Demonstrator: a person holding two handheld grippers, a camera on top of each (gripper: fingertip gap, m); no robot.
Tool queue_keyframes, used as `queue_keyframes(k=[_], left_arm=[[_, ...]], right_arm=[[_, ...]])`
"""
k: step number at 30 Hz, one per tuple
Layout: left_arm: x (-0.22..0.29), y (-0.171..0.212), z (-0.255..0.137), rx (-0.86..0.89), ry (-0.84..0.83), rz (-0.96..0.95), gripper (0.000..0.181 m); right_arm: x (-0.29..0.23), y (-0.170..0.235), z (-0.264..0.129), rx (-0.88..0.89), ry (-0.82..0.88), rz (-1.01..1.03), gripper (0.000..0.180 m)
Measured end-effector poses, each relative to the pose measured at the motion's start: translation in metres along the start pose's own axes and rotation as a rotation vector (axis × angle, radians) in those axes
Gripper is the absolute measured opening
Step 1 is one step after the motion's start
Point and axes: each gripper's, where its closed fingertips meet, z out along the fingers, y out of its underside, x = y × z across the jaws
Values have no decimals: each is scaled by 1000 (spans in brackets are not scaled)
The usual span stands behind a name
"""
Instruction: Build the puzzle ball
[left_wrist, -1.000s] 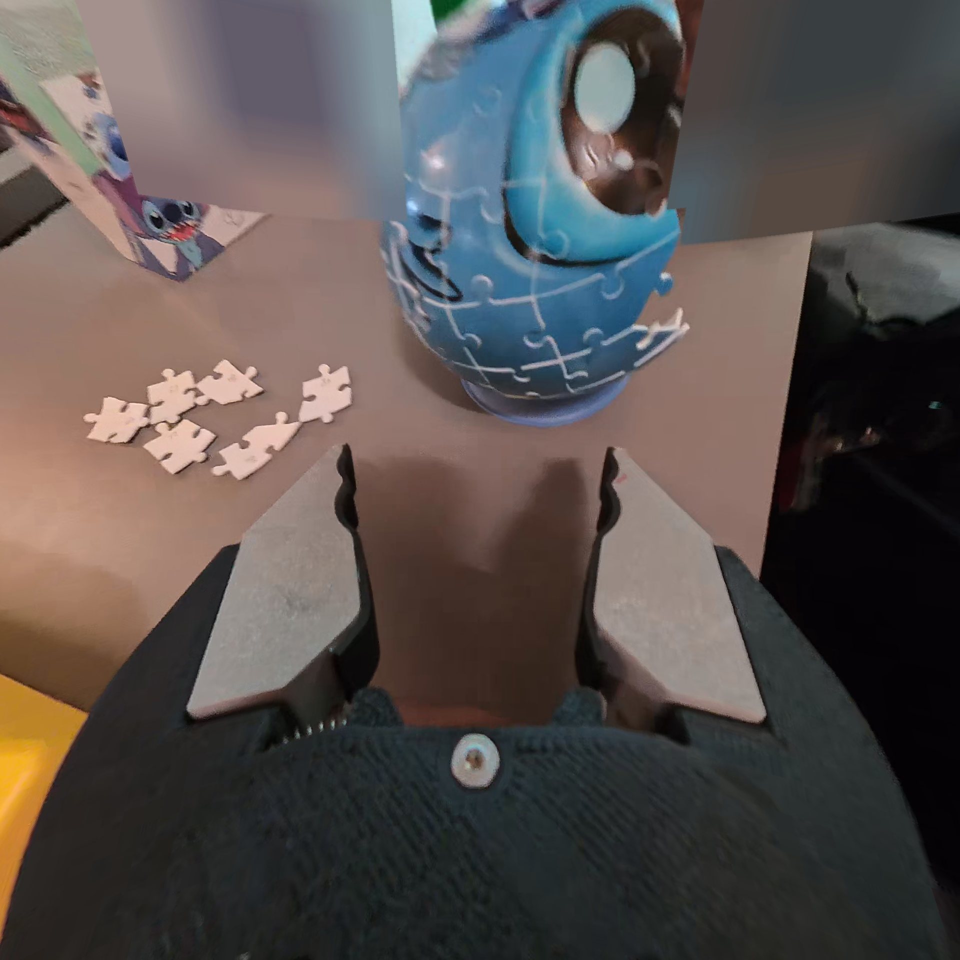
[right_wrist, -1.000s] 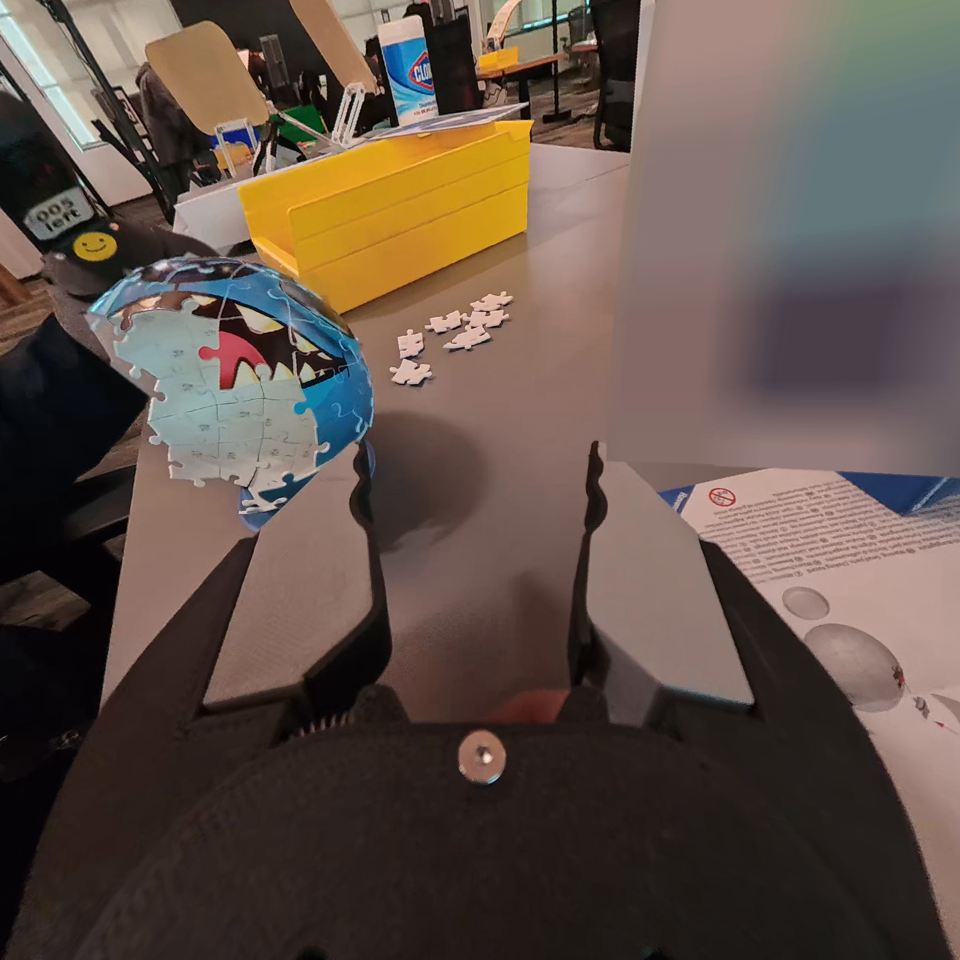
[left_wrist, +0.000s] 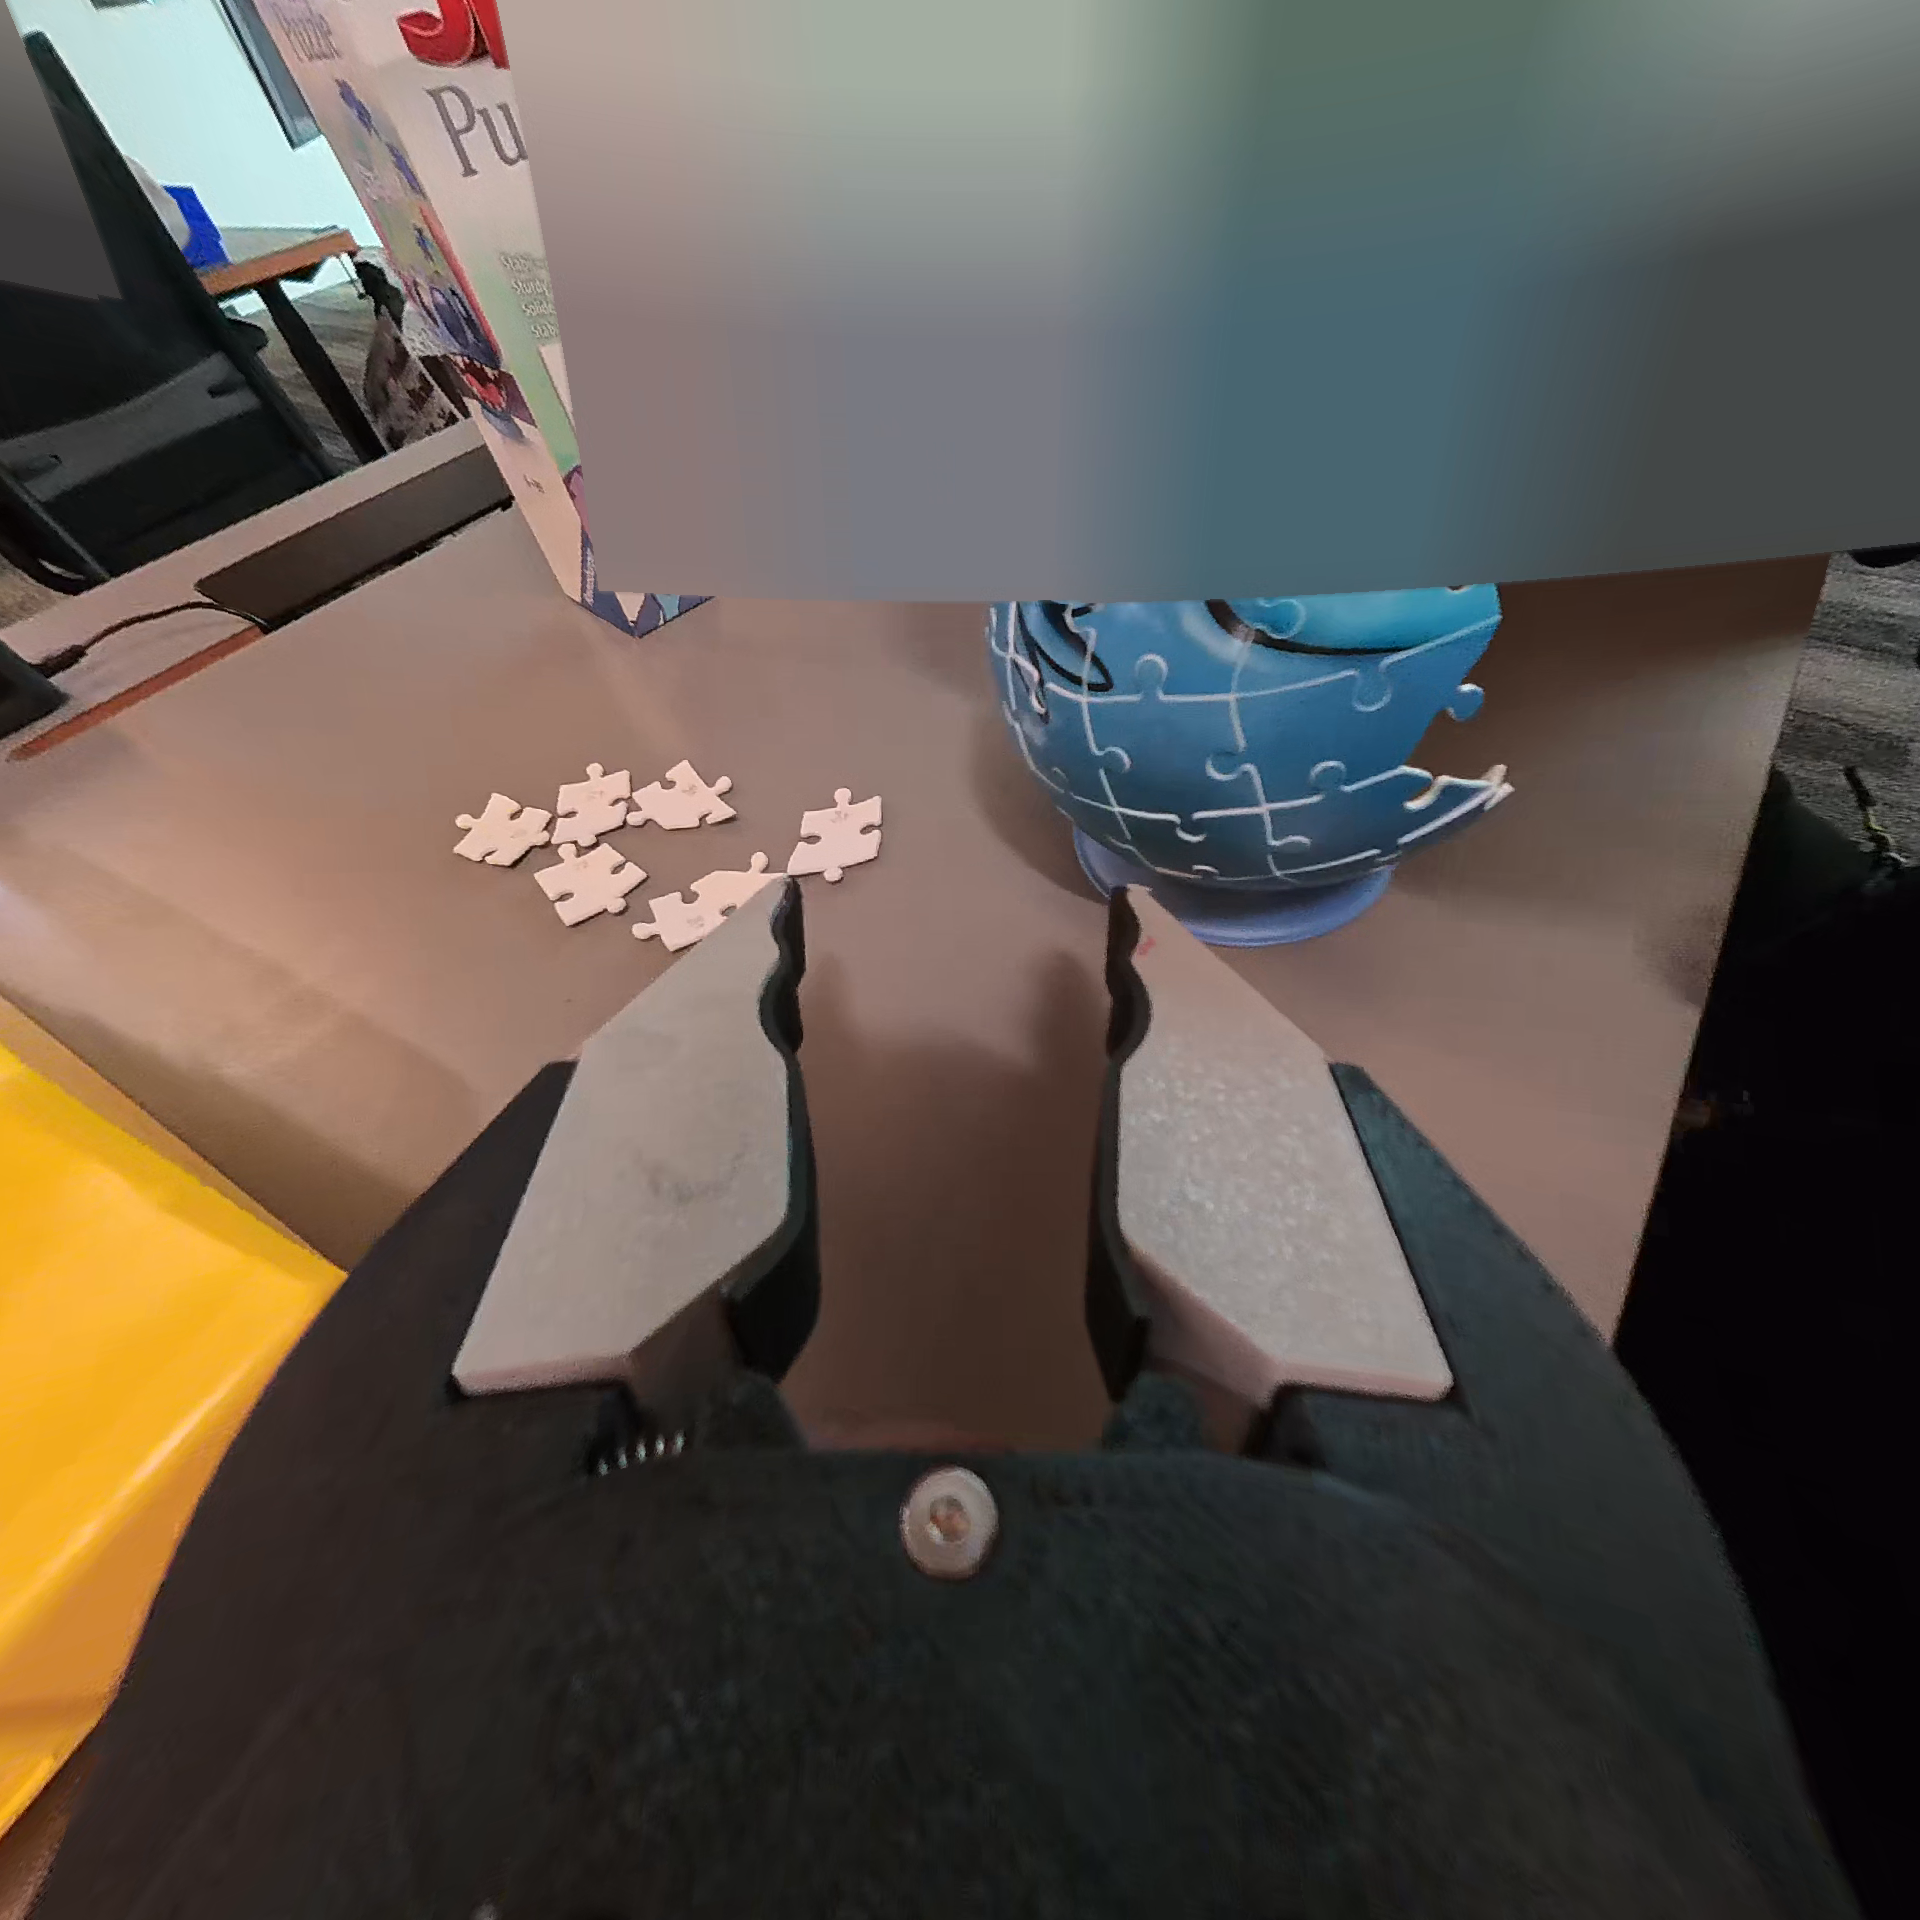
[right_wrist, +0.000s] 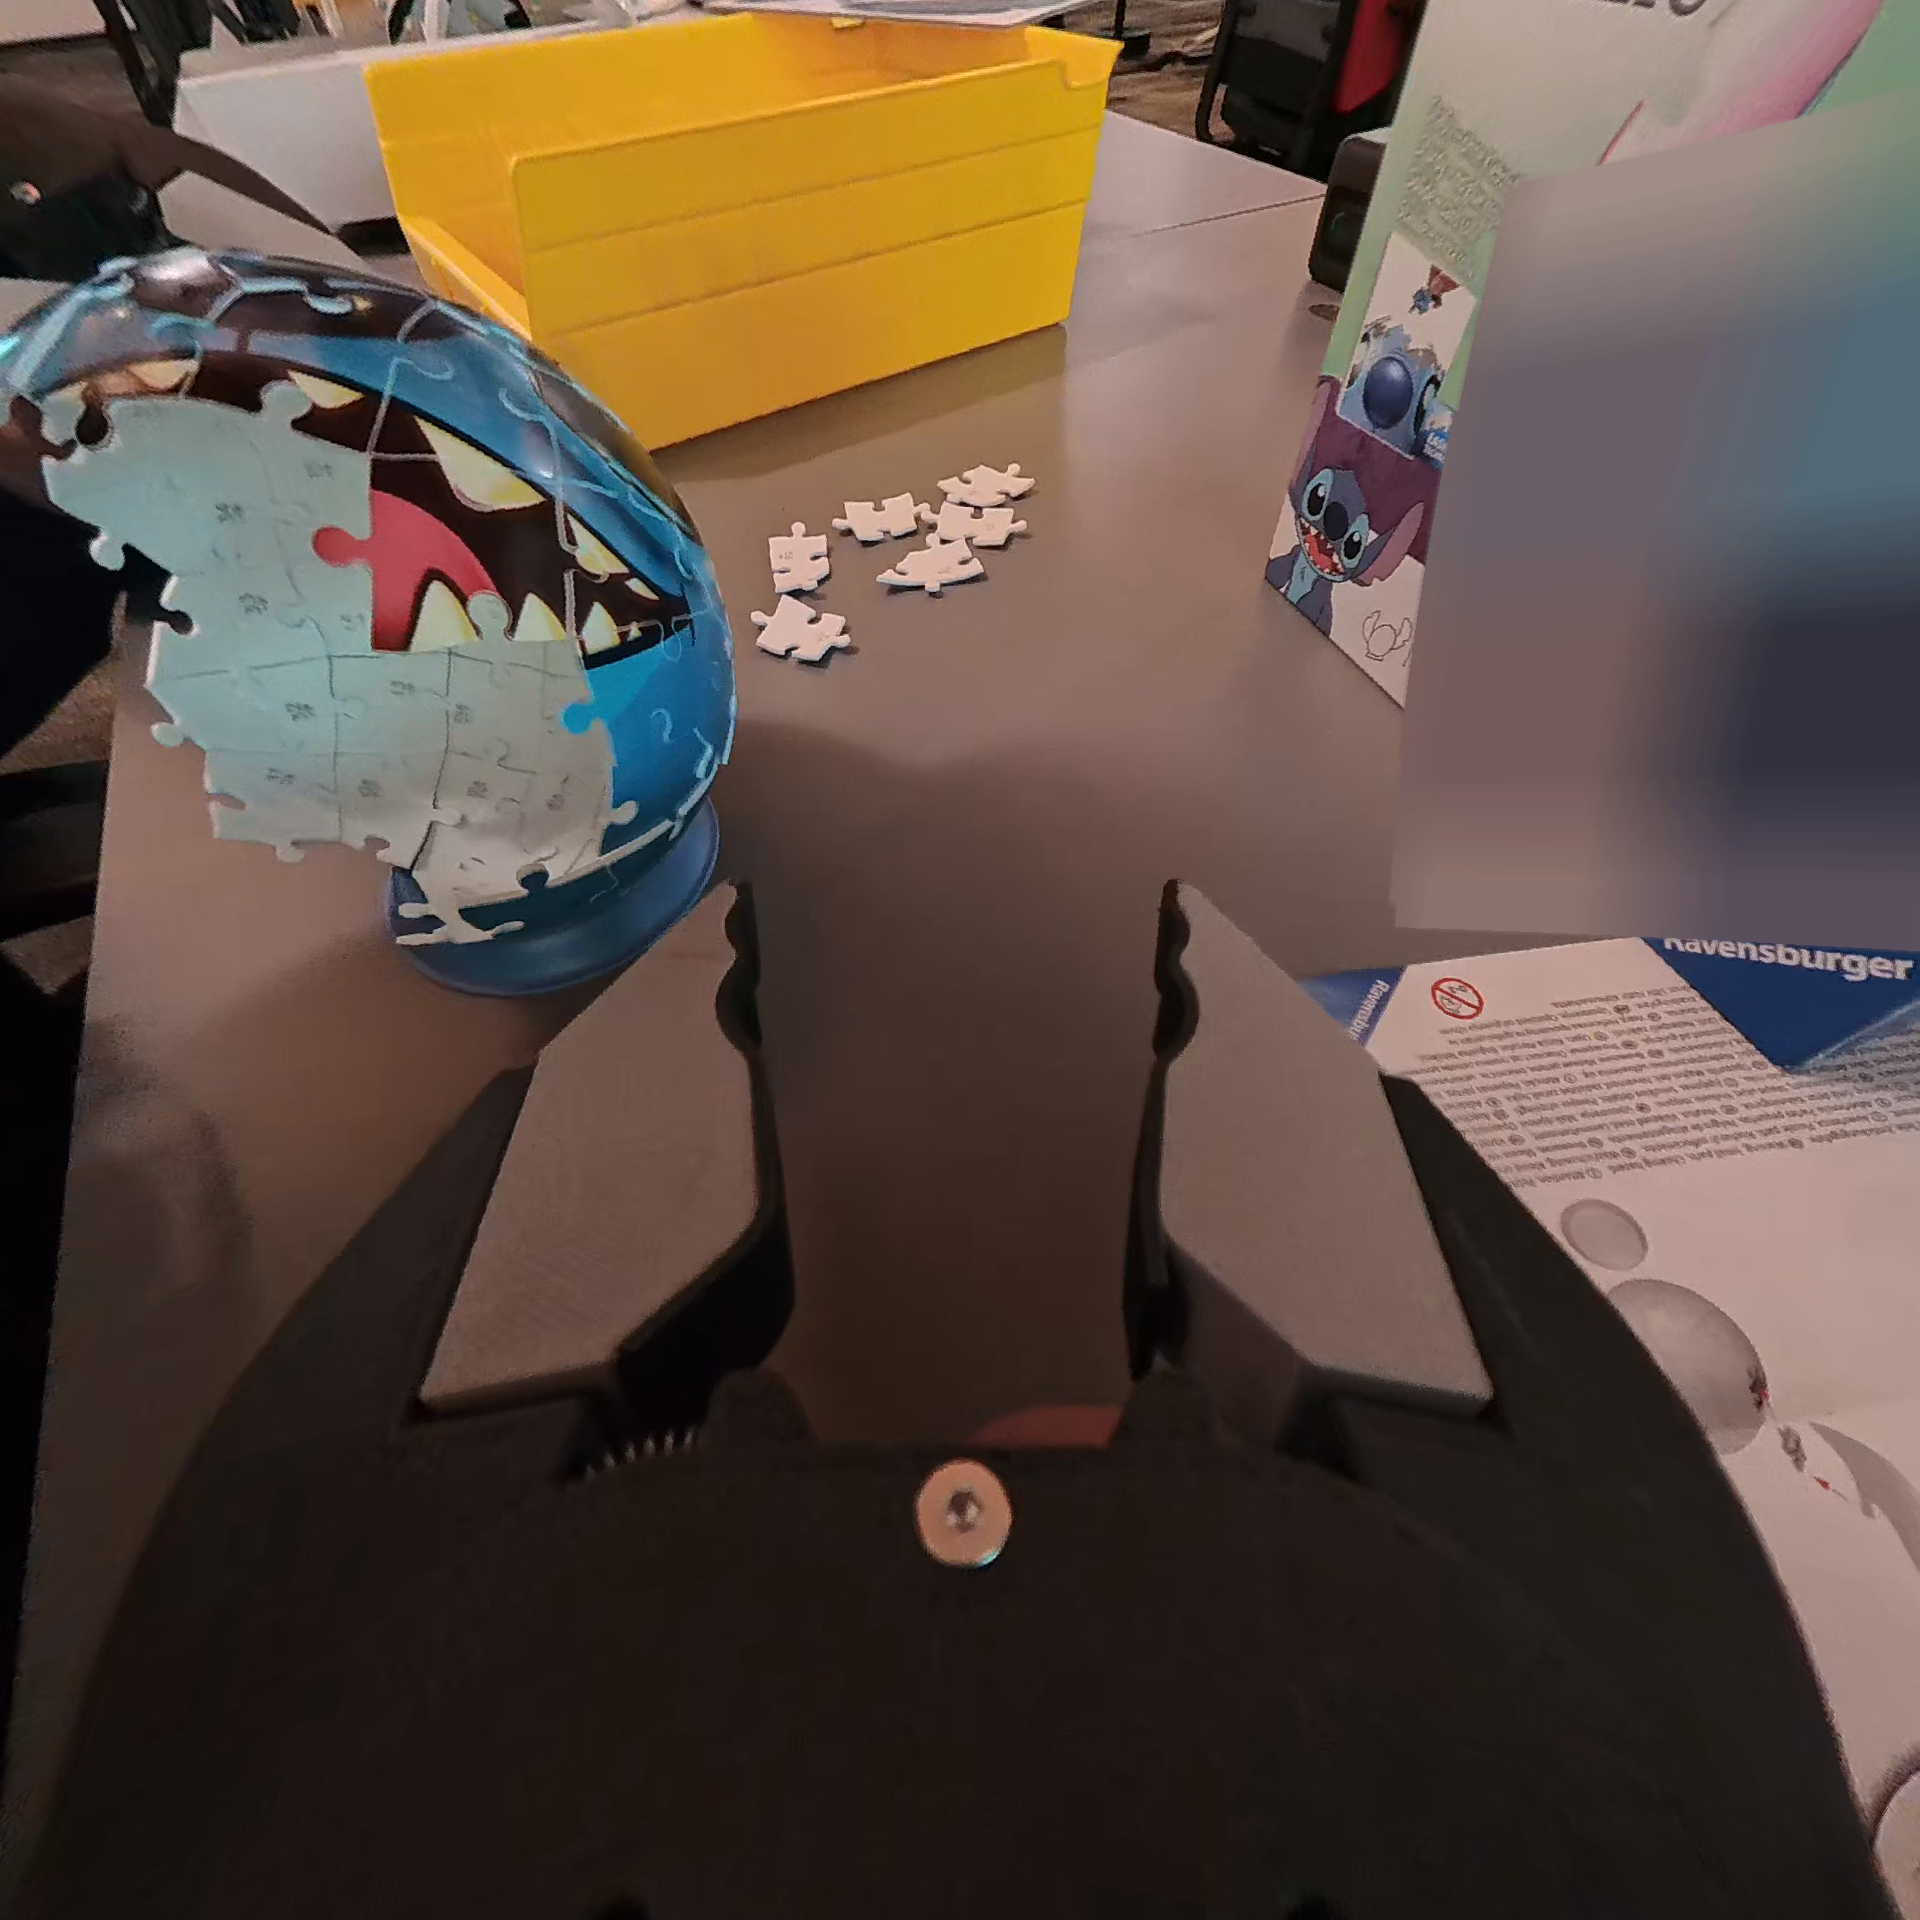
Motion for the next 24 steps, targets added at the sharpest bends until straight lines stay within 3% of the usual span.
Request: queue_keyframes(k=[24], left_arm=[[-2,-7,-7,65,-9,-4,44]], right_arm=[[0,2,5,-26,-24,6,66]])
